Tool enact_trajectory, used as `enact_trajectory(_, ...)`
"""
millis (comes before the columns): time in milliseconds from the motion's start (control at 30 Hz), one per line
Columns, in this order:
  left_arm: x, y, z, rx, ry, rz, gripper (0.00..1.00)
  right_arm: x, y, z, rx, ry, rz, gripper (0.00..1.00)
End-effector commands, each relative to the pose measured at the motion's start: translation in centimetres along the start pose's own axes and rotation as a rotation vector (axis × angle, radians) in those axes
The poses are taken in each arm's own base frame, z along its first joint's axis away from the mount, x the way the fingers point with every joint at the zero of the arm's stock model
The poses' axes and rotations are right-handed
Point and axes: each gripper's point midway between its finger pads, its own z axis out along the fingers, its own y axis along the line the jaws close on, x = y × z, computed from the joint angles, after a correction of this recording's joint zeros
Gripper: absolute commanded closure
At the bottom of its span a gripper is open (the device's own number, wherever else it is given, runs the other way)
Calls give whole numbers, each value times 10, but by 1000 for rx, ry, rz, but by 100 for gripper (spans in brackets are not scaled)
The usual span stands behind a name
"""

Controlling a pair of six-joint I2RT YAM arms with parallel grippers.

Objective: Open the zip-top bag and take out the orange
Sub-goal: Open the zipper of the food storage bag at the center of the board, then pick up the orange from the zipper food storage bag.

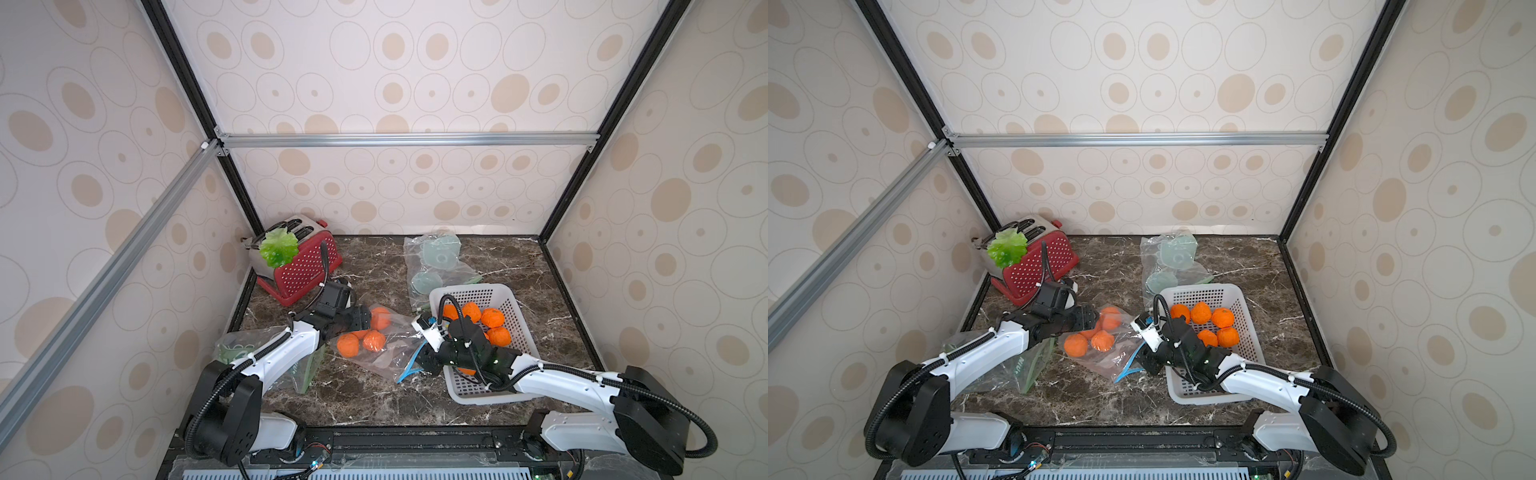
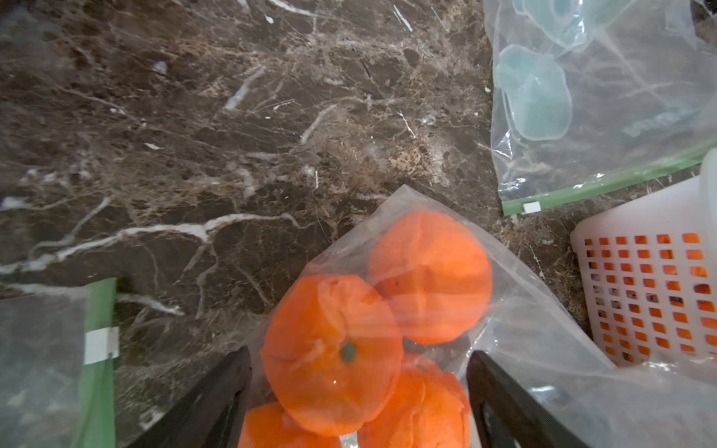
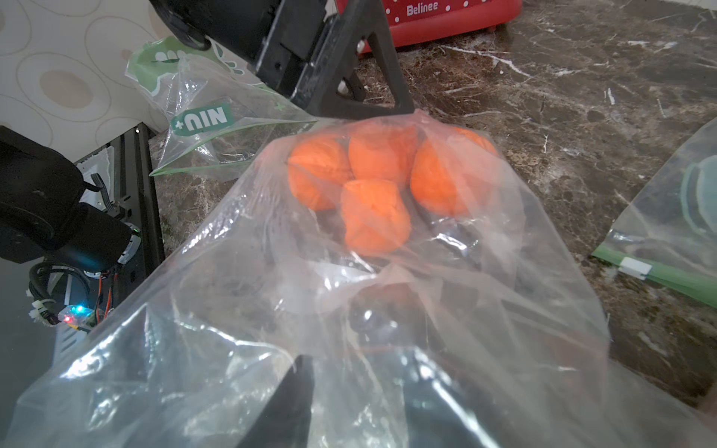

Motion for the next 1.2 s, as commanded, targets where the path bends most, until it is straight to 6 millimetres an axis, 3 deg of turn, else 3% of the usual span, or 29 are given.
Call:
enact_trajectory(0, -14, -5, 4, 27, -60, 16, 12, 3, 0, -3, 9, 1, -36, 59)
enact_trajectory(100, -10, -4, 16, 24, -25, 32, 17, 5, 0, -3, 12, 8, -40, 59)
enact_trajectory(267, -1, -19, 29, 115, 34, 22, 26, 8, -1, -4, 16, 22, -43, 58)
enact_trajectory(467, 2, -21, 27, 127, 40, 15, 55, 10, -3, -4, 25, 27, -49, 58)
enact_trajectory(633, -5, -26, 14, 147, 9, 8, 90, 11, -4, -3, 30, 29, -50, 58)
enact_trajectory(700, -7, -27, 10, 152, 0, 7, 100, 11, -4, -2, 29, 29, -48, 58)
enact_trajectory(900, -18, -42, -13, 225, -52, 3, 100, 14, -5, 0, 29, 28, -69, 54)
enact_trajectory(1167, -34, -81, -82, 441, -160, 2, 100, 24, -8, 6, 30, 22, -83, 47)
